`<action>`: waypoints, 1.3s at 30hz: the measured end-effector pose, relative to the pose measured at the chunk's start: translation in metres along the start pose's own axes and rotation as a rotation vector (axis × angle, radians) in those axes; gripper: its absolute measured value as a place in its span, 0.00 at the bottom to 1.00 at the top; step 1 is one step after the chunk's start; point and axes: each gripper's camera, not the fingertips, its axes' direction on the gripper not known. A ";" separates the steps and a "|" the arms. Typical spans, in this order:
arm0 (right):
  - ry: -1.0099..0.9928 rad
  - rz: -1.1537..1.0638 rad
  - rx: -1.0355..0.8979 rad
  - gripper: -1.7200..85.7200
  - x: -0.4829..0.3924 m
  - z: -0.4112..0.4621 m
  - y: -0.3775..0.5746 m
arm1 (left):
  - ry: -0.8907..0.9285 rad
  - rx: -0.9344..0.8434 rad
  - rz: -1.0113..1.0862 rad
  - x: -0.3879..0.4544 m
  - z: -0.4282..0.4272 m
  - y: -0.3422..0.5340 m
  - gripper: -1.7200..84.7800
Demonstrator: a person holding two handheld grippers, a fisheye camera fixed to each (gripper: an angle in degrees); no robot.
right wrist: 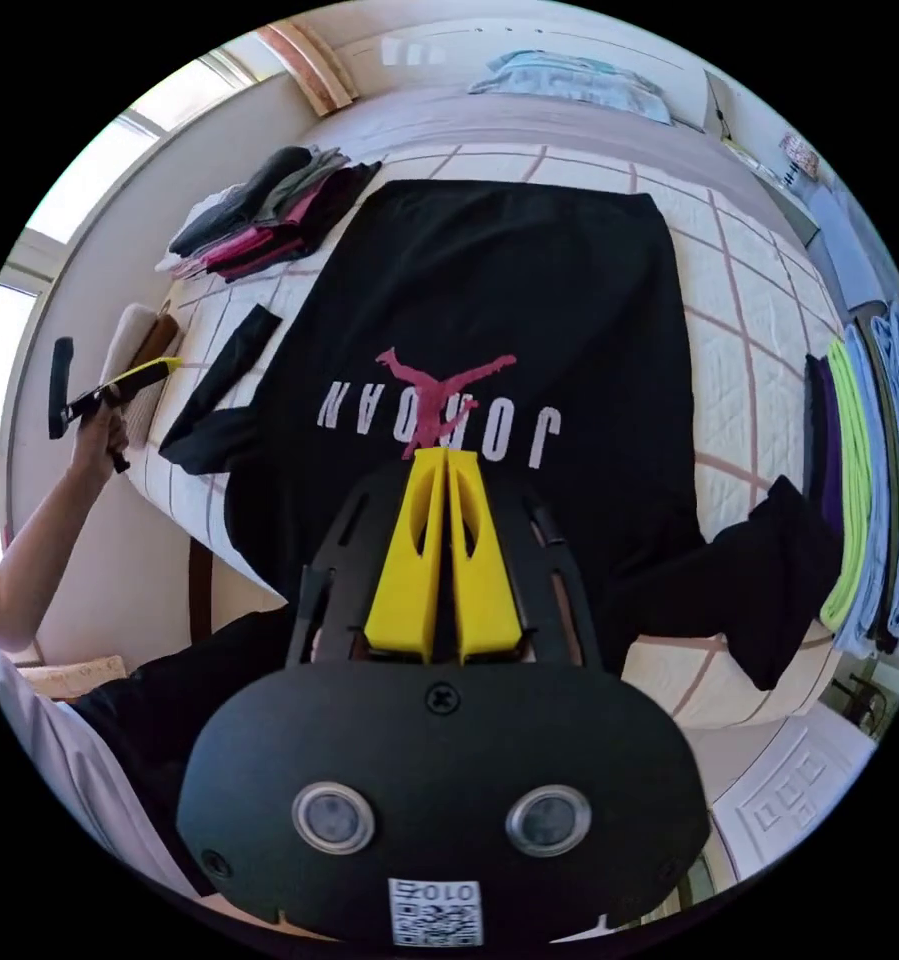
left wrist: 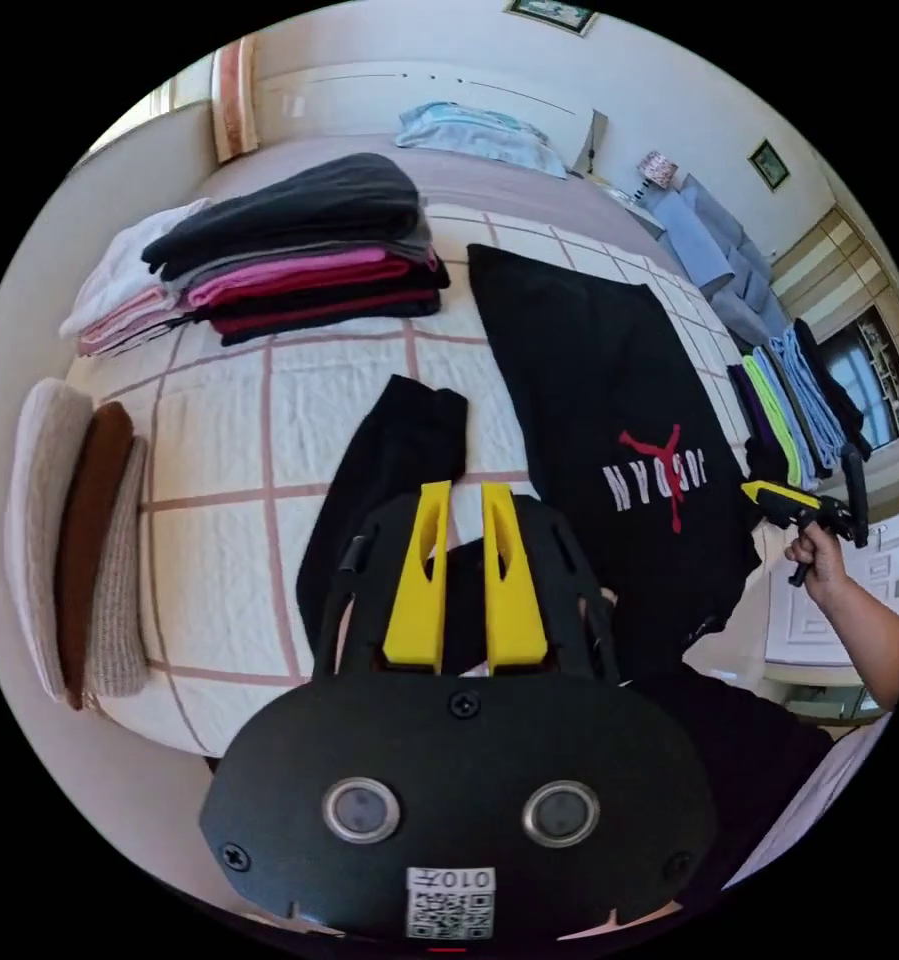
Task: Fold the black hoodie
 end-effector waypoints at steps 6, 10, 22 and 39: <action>-0.123 -0.136 0.135 0.05 -0.085 0.013 -0.039 | 0.102 -0.016 0.059 -0.099 0.005 -0.023 0.10; -0.207 -0.178 0.166 0.04 -0.120 0.029 -0.045 | 0.097 -0.118 0.244 -0.092 0.036 -0.037 0.08; -0.354 -0.310 0.013 0.05 -0.159 0.098 -0.007 | 0.507 0.347 -0.161 -0.145 -0.062 0.068 0.02; -0.444 -0.353 -0.022 0.05 -0.143 0.151 0.039 | -0.043 0.556 0.264 0.141 -0.337 0.019 0.03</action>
